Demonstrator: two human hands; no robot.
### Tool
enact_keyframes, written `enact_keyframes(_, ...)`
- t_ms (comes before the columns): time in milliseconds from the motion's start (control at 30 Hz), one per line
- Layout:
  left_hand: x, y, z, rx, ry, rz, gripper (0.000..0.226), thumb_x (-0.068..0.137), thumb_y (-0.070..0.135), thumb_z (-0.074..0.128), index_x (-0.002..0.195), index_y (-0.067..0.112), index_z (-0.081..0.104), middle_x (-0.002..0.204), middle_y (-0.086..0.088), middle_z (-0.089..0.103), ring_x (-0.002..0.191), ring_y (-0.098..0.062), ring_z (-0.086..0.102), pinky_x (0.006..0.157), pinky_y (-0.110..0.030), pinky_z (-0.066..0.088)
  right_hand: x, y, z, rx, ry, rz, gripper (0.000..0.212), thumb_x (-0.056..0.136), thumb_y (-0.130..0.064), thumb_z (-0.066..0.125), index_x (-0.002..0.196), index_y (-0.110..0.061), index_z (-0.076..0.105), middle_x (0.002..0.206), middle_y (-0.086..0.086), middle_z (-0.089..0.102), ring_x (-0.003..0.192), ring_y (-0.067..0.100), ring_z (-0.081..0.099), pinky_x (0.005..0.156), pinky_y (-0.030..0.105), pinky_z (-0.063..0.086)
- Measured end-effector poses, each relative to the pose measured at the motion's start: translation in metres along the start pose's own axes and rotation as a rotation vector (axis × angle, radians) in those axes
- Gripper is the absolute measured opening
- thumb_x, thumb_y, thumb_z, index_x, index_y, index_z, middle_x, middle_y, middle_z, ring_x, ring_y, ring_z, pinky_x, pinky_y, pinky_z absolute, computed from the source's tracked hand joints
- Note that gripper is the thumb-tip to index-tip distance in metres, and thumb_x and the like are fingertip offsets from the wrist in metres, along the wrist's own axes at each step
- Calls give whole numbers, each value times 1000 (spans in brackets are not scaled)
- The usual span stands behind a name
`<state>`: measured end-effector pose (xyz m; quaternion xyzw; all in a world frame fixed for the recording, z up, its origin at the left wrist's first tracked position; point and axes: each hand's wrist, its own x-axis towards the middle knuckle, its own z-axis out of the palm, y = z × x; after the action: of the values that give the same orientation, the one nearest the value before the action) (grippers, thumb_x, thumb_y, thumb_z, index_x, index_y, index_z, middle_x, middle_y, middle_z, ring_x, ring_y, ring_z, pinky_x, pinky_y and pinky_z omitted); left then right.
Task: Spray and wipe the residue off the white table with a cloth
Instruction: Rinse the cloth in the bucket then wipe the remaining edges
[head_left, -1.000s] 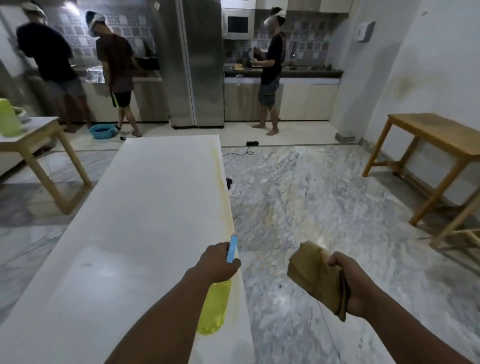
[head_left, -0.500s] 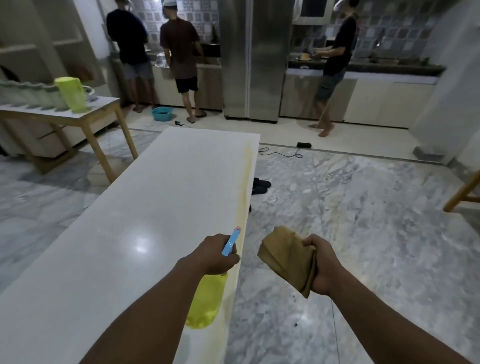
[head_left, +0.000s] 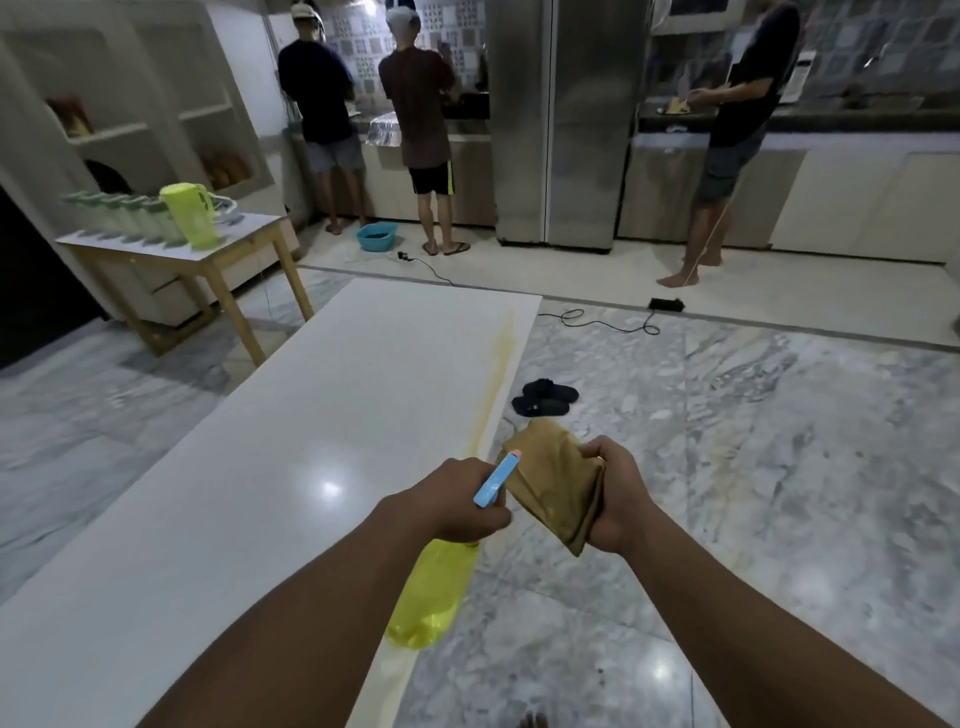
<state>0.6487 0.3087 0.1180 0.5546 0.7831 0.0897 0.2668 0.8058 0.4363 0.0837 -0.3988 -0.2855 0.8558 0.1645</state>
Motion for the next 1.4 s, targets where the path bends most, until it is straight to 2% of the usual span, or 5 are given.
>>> enact_keyframes(133, 52, -5, -9, 41, -35, -24, 34, 87, 26, 59, 59, 22, 40, 64, 0, 46, 58, -20, 47, 61, -37, 40, 47, -31, 3, -5, -10, 29, 50, 87, -31, 45, 118, 0, 71, 118, 22, 70, 104, 38, 64, 101, 49, 48)
enact_keyframes(800, 343, -97, -146, -198, 39, -222, 29, 93, 36, 69, 108, 11, 65, 108, -8, 70, 96, -27, 72, 91, -42, 58, 365, -250, 25, -347, 134, 82, 30, 97, -22, 39, 105, -8, 64, 107, 19, 66, 94, 38, 62, 74, 44, 53)
enact_keyframes(1033, 430, -150, -158, -245, 155, -367, 22, 92, 39, 70, 102, 20, 64, 83, 13, 60, 81, -16, 63, 66, -20, 45, 525, -331, 65, -466, 109, 85, 41, 101, -18, 39, 131, 2, 58, 136, 30, 54, 116, 51, 57, 107, 52, 43)
enact_keyframes(1200, 488, -173, -176, -295, 210, -442, 21, 92, 37, 70, 102, 19, 66, 88, 3, 71, 81, -15, 67, 69, -19, 47, 637, -367, 90, -1162, 114, -316, 52, 98, -54, 34, 128, -17, 56, 106, 8, 67, 96, 35, 63, 90, 49, 52)
enact_keyframes(1400, 516, -189, -174, -334, 263, -426, 21, 92, 33, 72, 105, 17, 66, 91, -1, 73, 82, -19, 69, 74, -25, 54, 736, -339, 61, -1881, -283, -382, 65, 83, -52, 42, 142, -23, 42, 148, 6, 46, 132, 31, 44, 105, 50, 38)
